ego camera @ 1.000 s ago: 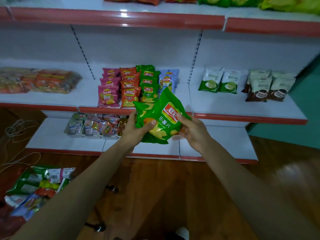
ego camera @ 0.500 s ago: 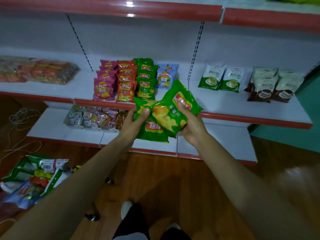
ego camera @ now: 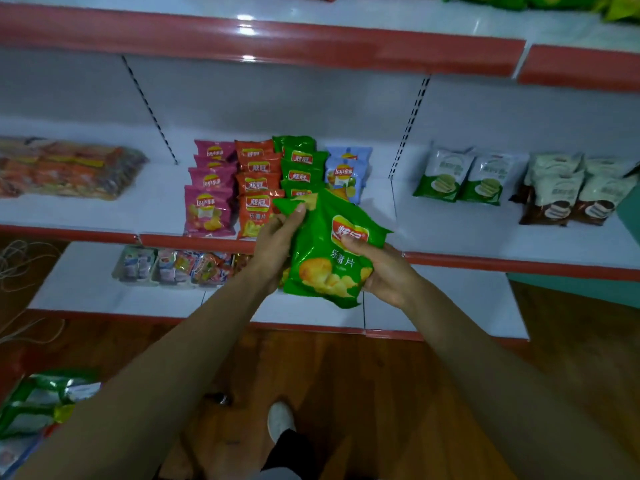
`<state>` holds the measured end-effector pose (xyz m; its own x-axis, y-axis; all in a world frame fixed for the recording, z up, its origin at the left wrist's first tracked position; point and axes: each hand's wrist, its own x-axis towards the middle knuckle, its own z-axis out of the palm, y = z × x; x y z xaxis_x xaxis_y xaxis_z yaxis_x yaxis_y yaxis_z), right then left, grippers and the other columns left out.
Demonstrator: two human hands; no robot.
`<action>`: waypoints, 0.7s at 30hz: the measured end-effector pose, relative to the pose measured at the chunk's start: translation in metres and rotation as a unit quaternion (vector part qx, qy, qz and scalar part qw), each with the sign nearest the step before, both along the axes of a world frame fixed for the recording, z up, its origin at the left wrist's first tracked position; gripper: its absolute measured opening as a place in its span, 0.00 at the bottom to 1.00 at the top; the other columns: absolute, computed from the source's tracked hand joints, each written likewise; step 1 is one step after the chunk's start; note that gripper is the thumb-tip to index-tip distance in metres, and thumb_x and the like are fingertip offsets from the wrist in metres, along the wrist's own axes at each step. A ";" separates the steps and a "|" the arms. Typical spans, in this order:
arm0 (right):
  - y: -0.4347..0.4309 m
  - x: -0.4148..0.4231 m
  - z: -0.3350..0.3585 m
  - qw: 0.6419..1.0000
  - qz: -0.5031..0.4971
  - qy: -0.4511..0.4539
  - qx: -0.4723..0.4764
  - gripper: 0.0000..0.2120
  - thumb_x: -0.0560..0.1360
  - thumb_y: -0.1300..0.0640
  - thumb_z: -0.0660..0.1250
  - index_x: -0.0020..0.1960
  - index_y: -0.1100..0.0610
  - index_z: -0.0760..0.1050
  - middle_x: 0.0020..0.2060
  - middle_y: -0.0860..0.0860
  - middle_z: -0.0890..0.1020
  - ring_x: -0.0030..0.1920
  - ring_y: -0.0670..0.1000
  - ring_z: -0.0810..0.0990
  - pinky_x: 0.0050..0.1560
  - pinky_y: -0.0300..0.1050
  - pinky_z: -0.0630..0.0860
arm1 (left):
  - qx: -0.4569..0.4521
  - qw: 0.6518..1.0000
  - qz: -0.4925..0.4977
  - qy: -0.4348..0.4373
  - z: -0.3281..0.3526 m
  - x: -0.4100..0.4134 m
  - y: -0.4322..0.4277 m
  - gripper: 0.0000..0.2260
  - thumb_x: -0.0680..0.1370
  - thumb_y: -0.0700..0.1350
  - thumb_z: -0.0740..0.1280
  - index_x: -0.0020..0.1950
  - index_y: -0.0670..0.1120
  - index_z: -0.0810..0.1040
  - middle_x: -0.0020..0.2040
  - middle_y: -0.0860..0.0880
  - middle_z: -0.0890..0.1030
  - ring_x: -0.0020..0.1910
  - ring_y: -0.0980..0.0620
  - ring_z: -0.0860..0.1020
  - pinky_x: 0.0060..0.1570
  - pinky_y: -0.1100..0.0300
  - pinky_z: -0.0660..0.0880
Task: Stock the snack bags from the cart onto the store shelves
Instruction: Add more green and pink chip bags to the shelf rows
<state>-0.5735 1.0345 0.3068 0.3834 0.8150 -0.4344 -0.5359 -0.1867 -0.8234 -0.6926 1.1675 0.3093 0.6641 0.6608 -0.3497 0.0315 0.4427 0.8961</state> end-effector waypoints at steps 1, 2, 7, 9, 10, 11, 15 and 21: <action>0.008 0.005 0.001 1.000 0.006 -0.014 -0.001 0.19 0.69 0.56 0.69 0.60 0.54 0.76 0.55 0.56 0.83 0.54 0.57 0.82 0.52 0.56 0.80 | 0.008 1.000 0.001 0.011 -0.001 0.003 0.015 0.21 0.73 0.54 0.70 0.55 0.38 0.75 0.50 0.42 0.83 0.50 0.44 0.82 0.53 0.47 0.77; 0.014 0.009 0.001 1.000 0.016 -0.023 0.003 0.20 0.69 0.56 0.69 0.60 0.54 0.75 0.54 0.55 0.83 0.53 0.57 0.82 0.51 0.56 0.80 | 0.013 1.000 -0.003 0.022 -0.003 0.005 0.028 0.16 0.74 0.53 0.69 0.51 0.40 0.77 0.47 0.44 0.84 0.48 0.46 0.82 0.52 0.49 0.77; 0.037 0.027 -0.008 0.998 0.036 -0.057 -0.016 0.25 0.68 0.57 0.71 0.64 0.58 0.73 0.57 0.58 0.81 0.58 0.60 0.81 0.59 0.59 0.76 | 0.042 0.996 -0.056 0.050 -0.010 0.009 0.064 0.07 0.76 0.49 0.67 0.49 0.47 0.79 0.44 0.50 0.84 0.44 0.51 0.82 0.41 0.59 0.77; 0.042 0.036 -0.011 0.994 0.052 -0.084 -0.044 0.25 0.68 0.56 0.74 0.63 0.57 0.74 0.57 0.58 0.82 0.58 0.60 0.80 0.62 0.62 0.74 | 0.057 0.994 -0.070 0.053 -0.007 0.010 0.076 0.09 0.77 0.49 0.66 0.55 0.48 0.77 0.46 0.52 0.83 0.44 0.55 0.82 0.39 0.62 0.77; 0.045 0.040 -0.013 0.992 0.066 -0.096 -0.054 0.25 0.68 0.56 0.75 0.63 0.57 0.75 0.57 0.59 0.82 0.58 0.60 0.80 0.62 0.62 0.73 | 0.067 0.992 -0.087 0.057 -0.007 0.011 0.082 0.09 0.77 0.49 0.66 0.55 0.48 0.77 0.46 0.53 0.83 0.44 0.56 0.82 0.37 0.64 0.77; 0.047 0.043 -0.015 0.990 0.078 -0.103 -0.059 0.24 0.67 0.57 0.75 0.62 0.58 0.75 0.57 0.59 0.82 0.58 0.61 0.80 0.62 0.63 0.73 | 0.085 0.988 -0.110 0.071 -0.006 0.013 0.088 0.08 0.77 0.48 0.66 0.55 0.49 0.77 0.46 0.54 0.83 0.45 0.56 0.82 0.36 0.65 0.77; 0.058 0.062 -0.012 0.984 0.105 -0.124 -0.074 0.24 0.66 0.58 0.74 0.61 0.59 0.77 0.56 0.60 0.82 0.57 0.61 0.80 0.62 0.62 0.73 | 0.177 0.948 -0.205 0.169 0.000 0.027 0.108 0.13 0.76 0.45 0.67 0.59 0.42 0.77 0.55 0.42 0.81 0.55 0.41 0.79 0.51 0.55 0.76; 0.081 0.080 -0.004 0.980 0.154 -0.110 -0.056 0.22 0.68 0.57 0.73 0.61 0.58 0.76 0.57 0.59 0.81 0.57 0.60 0.80 0.60 0.57 0.76 | 0.219 0.922 -0.246 0.205 0.006 0.048 0.119 0.19 0.76 0.40 0.68 0.66 0.39 0.71 0.62 0.37 0.77 0.61 0.38 0.75 0.63 0.44 0.72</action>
<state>-0.4931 1.1154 0.3031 0.2215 0.8583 -0.4628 -0.2527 -0.4079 -0.8774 -0.6450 1.2863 0.3158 0.7922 0.4525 -0.4094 0.5078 -0.1168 0.8535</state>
